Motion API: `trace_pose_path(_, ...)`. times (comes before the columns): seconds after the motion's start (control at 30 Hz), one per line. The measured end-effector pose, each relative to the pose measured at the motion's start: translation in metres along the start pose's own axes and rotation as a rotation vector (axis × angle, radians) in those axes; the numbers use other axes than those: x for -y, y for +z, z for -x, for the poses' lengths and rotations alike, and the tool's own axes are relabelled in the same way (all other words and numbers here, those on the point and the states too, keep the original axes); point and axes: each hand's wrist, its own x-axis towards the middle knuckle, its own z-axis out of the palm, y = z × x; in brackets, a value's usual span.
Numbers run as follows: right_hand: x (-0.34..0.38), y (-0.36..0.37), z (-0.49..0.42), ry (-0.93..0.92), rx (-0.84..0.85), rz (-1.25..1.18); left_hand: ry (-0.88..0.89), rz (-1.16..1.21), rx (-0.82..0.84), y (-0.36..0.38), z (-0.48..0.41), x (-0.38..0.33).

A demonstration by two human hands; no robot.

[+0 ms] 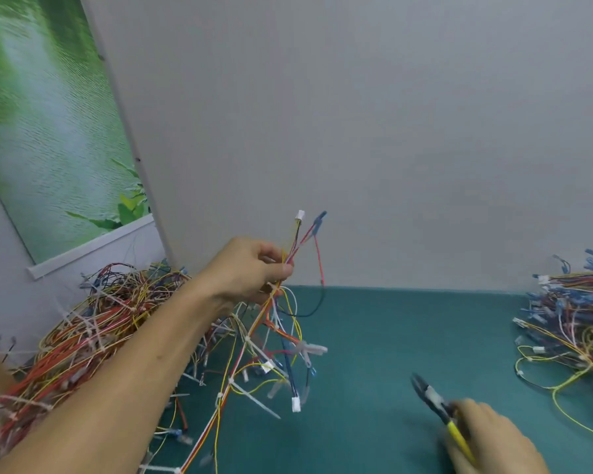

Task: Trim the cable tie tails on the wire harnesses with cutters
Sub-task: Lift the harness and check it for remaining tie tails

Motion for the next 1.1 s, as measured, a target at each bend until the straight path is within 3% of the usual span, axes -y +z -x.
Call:
trace_pose_path(0.13,0.003,-0.032,-0.005,0.082,-0.195,-0.852,-0.004,0.11,0.091,0.024,0.005,-0.003)
trace_pose_path(0.2,0.019,-0.047,-0.015,0.083,-0.066,-1.164,-0.031,0.13,0.141,0.037,0.009,0.001)
trace_pose_path(0.27,0.043,-0.058,-0.024,0.1,0.111,-1.323,-0.043,0.136,0.18,0.049,0.013,0.004)
trace_pose_path(0.37,0.074,-0.059,-0.036,0.118,0.252,-1.405,-0.055,0.197,0.225,0.061,0.021,0.007)
trace_pose_path(0.53,0.101,-0.039,-0.047,0.247,0.337,-1.459,-0.01,0.272,0.338,0.07,0.033,0.008)
trace_pose_path(0.63,0.097,-0.034,-0.05,0.246,0.271,-1.425,0.013,0.25,0.4,0.061,0.034,0.014)
trace_pose_path(0.7,0.088,-0.038,-0.053,0.259,0.177,-1.422,0.086,0.197,0.268,0.047,0.024,0.022)
trace_pose_path(0.8,0.071,-0.047,-0.055,0.234,0.064,-1.413,0.235,-0.321,-0.028,0.019,-0.005,0.044)
trace_pose_path(0.93,0.056,-0.054,-0.056,0.226,0.033,-1.378,0.05,-0.955,0.13,0.004,-0.026,0.089)
trace_pose_path(1.0,0.052,-0.059,-0.058,0.235,0.008,-1.41,0.031,-1.083,0.109,0.001,-0.03,0.106)
trace_pose_path(1.1,0.047,-0.065,-0.061,0.226,-0.04,-1.442,0.09,-1.036,0.048,-0.007,-0.035,0.116)
